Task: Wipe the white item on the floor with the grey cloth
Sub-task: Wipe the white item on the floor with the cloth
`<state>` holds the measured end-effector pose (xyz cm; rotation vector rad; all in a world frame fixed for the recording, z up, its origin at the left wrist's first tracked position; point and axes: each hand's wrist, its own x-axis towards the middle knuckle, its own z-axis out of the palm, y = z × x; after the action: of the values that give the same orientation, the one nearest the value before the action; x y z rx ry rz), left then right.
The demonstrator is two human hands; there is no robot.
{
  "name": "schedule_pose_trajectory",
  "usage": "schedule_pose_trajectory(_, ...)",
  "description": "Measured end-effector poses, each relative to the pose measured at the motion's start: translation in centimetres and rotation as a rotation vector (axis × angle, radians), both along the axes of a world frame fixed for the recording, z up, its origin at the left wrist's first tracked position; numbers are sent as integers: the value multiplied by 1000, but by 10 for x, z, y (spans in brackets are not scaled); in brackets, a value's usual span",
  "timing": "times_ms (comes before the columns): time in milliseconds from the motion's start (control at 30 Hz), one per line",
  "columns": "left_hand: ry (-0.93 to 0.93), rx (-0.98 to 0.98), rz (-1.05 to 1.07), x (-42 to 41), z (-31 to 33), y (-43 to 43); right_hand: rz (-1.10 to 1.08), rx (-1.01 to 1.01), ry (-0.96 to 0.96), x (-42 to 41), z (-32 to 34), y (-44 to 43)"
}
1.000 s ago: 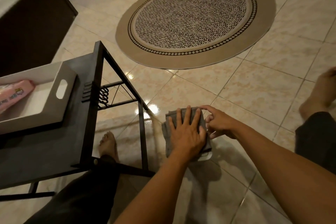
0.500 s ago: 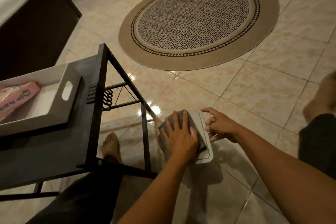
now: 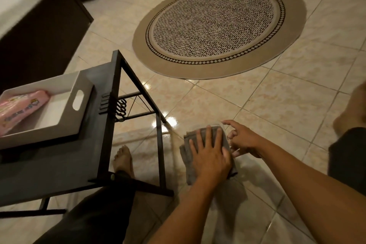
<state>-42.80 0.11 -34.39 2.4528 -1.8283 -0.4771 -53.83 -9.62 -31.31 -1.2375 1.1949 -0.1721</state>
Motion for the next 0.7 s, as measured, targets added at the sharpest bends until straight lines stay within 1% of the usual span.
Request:
schedule_pose_trajectory(67, 28, -7, 42, 15, 3, -15, 2, -9, -5, -1, -1, 2)
schedule_pose_trajectory(133, 49, -2, 113, 27, 1, -11, -4, -9, -12, -1, -1, 4)
schedule_pose_trajectory(167, 39, 8, 113, 25, 0, -4, -3, -8, -8, 1, -1, 4)
schedule_pose_trajectory(267, 5, 42, -5, 5, -2, 2, 3, -14, 12, 2, 0, 2)
schedule_pose_trajectory(333, -5, 5, -40, 5, -1, -13, -1, -20, 11, 0, 0, 2)
schedule_pose_trajectory(400, 19, -15, 36, 20, 4, -23, -7, -15, 0, -1, -3, 3)
schedule_pose_trajectory(467, 33, 0, 110, 28, 3, -16, -9, -10, -9, 0, -4, 4)
schedule_pose_trajectory(500, 23, 16, 105, 25, 4, -8, -4, -11, -6, 1, -4, 4)
schedule_pose_trajectory(567, 11, 30, 15, 9, 4, -2, 0, -12, 8, 3, -3, 2)
schedule_pose_trajectory(633, 6, -8, -74, 3, 2, -13, 0, -16, 11, 1, -3, 1)
schedule_pose_trajectory(700, 1, -26, -73, 14, 3, -26, -8, -17, -3, -2, -4, 2)
